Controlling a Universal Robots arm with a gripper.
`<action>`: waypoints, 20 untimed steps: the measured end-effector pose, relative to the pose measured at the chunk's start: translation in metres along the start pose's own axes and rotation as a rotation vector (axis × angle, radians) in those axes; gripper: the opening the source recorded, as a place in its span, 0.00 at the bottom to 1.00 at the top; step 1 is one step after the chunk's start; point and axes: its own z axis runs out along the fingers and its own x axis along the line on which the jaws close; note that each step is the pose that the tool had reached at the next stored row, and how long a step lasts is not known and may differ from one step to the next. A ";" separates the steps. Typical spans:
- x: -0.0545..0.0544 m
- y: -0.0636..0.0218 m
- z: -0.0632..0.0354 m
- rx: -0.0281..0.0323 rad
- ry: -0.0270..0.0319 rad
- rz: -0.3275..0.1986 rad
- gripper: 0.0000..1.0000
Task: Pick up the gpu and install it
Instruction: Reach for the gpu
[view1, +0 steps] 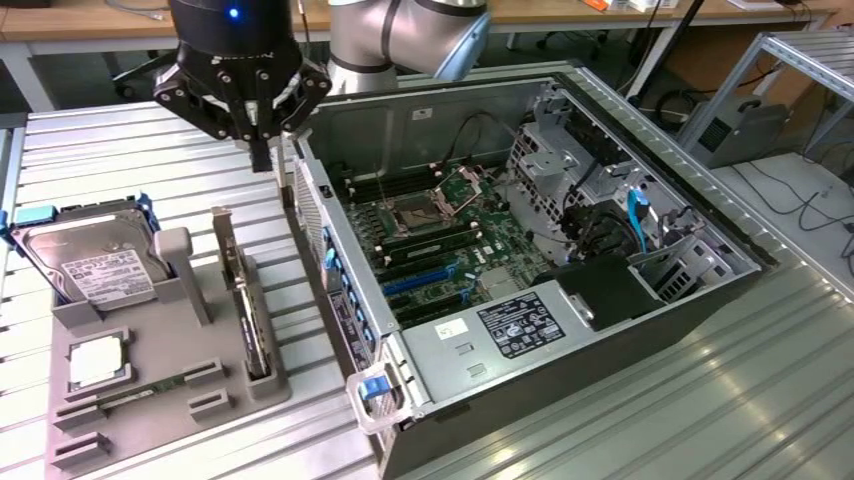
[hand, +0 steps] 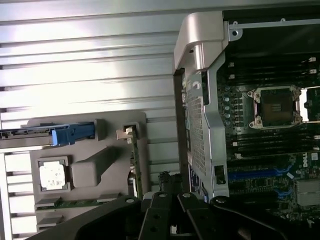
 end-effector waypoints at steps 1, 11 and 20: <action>0.002 -0.0002 0.0001 -0.0001 0.0000 0.000 0.11; 0.028 -0.0021 0.0001 0.0000 0.0000 0.000 0.11; 0.039 -0.0030 0.0005 -0.0001 -0.0001 0.000 0.11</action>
